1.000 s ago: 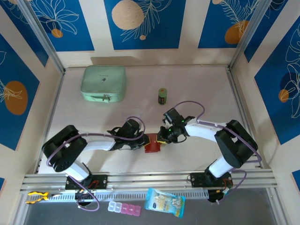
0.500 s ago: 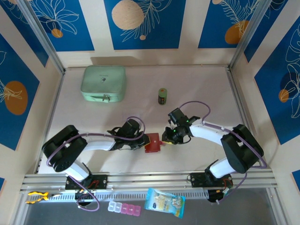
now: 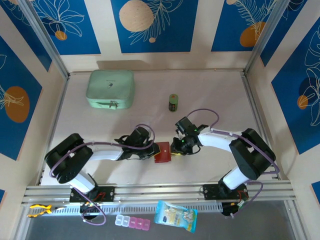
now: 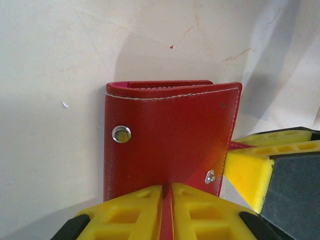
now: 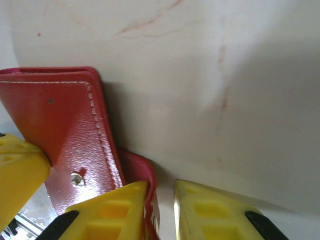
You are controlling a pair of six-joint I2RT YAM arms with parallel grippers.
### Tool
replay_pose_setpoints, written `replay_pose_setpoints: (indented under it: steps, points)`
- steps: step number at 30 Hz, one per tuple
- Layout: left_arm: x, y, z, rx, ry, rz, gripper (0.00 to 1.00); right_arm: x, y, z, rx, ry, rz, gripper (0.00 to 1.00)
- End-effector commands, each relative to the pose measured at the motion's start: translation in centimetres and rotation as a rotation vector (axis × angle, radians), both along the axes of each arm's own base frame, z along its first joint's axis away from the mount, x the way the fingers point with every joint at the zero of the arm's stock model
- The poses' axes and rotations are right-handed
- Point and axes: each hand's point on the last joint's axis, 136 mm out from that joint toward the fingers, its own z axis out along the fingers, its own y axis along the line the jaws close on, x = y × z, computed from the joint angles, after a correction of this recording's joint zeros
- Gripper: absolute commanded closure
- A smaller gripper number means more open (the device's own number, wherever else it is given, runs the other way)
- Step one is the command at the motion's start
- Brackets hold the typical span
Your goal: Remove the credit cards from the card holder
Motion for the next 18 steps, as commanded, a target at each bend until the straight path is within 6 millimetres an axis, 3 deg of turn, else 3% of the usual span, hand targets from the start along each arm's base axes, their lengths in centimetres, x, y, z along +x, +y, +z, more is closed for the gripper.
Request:
replay_pose_setpoints:
  steps: [1, 10, 18]
  points:
    - [-1.6, 2.3, -2.8, 0.119, 0.069, 0.009, 0.85, 0.3, 1.2, 0.5, 0.024, -0.014, 0.034, 0.8]
    - [-1.4, 2.0, -1.7, 0.096, 0.051, 0.007, 0.83, 0.5, 0.6, 0.6, -0.05, -0.051, 0.038, 0.83]
    - [-0.9, 1.7, 1.0, 0.062, 0.0, -0.003, 0.79, 0.6, 0.9, 2.7, -0.058, -0.138, 0.082, 0.9]
